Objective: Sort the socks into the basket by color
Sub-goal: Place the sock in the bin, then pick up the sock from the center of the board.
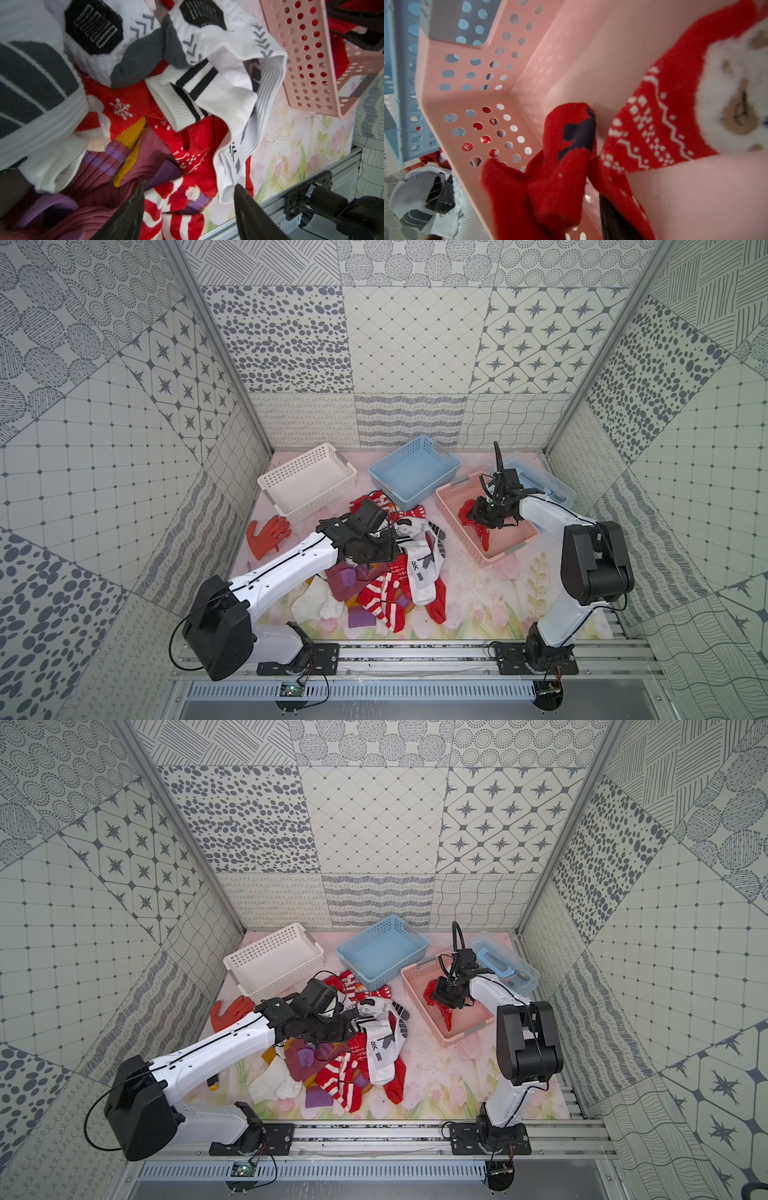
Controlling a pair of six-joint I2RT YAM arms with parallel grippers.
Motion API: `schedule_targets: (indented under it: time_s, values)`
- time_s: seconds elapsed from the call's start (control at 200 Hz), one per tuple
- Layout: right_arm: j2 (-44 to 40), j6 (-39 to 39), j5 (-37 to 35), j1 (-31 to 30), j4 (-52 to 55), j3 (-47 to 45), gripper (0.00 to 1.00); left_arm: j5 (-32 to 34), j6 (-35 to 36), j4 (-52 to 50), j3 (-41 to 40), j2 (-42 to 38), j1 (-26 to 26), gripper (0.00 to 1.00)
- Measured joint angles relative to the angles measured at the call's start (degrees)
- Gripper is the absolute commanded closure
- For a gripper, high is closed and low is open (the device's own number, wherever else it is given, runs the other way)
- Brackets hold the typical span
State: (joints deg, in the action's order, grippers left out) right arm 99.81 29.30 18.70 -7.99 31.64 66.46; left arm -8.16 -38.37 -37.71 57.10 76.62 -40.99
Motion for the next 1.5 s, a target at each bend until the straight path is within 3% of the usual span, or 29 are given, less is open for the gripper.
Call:
schedule_targets:
  time_s: [0.21,0.475,0.935,1.355,1.5]
  values:
    - [-0.2,-0.7,-1.1,0.0,1.1,1.0,0.22,0.0,-0.6,-1.9,-1.5,0.2,-1.3,0.31]
    - [-6.0,-1.6,-3.6,-0.5,5.0,2.4,0.02,0.7,-2.2,-4.7,-2.6,-0.1,-3.2,0.30]
    - [-16.4,-1.9,-5.1,-6.9,10.0,5.2,0.02,2.6,-5.1,-7.9,-3.2,1.2,-7.7,0.33]
    - [-20.4,-1.9,-5.0,-10.3,11.5,4.7,0.04,6.2,-6.0,-5.7,-3.7,9.0,-9.1,0.62]
    - [-21.0,-1.9,-5.1,-11.6,11.5,4.6,0.04,7.5,-5.8,-4.3,-4.2,11.2,-9.2,0.90]
